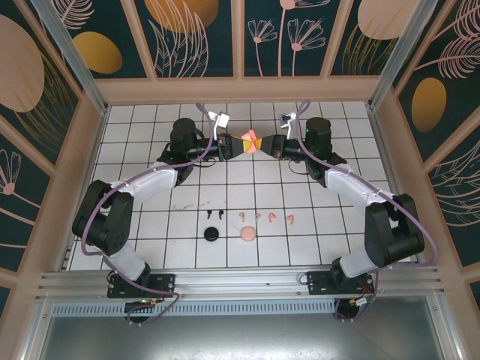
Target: Insert the wireless bluetooth earbuds into the charging case
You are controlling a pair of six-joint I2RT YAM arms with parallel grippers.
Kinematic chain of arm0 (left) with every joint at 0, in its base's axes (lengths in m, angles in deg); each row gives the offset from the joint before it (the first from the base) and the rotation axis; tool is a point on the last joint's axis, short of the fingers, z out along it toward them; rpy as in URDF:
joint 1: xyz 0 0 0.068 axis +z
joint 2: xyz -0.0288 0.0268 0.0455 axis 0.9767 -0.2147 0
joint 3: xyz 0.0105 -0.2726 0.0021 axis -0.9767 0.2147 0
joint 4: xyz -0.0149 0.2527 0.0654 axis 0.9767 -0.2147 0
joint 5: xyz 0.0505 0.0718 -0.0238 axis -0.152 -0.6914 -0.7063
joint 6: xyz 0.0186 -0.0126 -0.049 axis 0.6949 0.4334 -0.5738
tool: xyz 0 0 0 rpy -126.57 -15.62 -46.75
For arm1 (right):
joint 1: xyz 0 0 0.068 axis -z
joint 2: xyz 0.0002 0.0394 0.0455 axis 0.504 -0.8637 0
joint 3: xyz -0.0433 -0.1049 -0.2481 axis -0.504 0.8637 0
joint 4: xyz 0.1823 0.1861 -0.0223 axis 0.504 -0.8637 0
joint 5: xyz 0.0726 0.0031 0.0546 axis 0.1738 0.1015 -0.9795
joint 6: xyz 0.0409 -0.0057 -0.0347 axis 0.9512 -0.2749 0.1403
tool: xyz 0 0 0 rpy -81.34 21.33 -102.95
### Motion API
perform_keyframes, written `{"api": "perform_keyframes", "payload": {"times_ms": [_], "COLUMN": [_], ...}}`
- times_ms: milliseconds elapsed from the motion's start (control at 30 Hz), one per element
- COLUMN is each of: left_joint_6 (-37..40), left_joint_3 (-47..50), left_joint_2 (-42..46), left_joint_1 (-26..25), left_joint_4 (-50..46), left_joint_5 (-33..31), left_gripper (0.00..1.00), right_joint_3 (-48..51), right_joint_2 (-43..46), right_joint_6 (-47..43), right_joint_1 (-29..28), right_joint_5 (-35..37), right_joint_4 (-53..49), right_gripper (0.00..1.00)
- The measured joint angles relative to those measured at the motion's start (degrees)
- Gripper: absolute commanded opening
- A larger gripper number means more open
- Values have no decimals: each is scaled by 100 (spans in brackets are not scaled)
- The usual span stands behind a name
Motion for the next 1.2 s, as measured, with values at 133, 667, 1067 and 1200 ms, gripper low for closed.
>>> {"api": "perform_keyframes", "payload": {"times_ms": [133, 667, 1067, 1200], "left_joint_6": [-81, 2100, 4557, 5023], "left_joint_3": [55, -1443, -3993, -4452], "left_joint_2": [0, 0, -1390, -1971], "left_joint_1": [-9, 260, 334, 334], "left_joint_4": [83, -3018, -6614, -7458], "left_joint_5": [-90, -713, -632, -496], "left_gripper": [40, 86, 75, 69], "right_joint_3": [-2, -1519, -2352, -2387], "right_joint_2": [0, -396, -918, -1016], "right_joint_6": [-15, -2247, -4483, -4811], "right_joint_1": [0, 170, 184, 184], "right_joint_5": [17, 1401, 2081, 1996], "right_joint_4": [-28, -2699, -4301, -4533], "right_gripper": [0, 0, 0, 0]}}
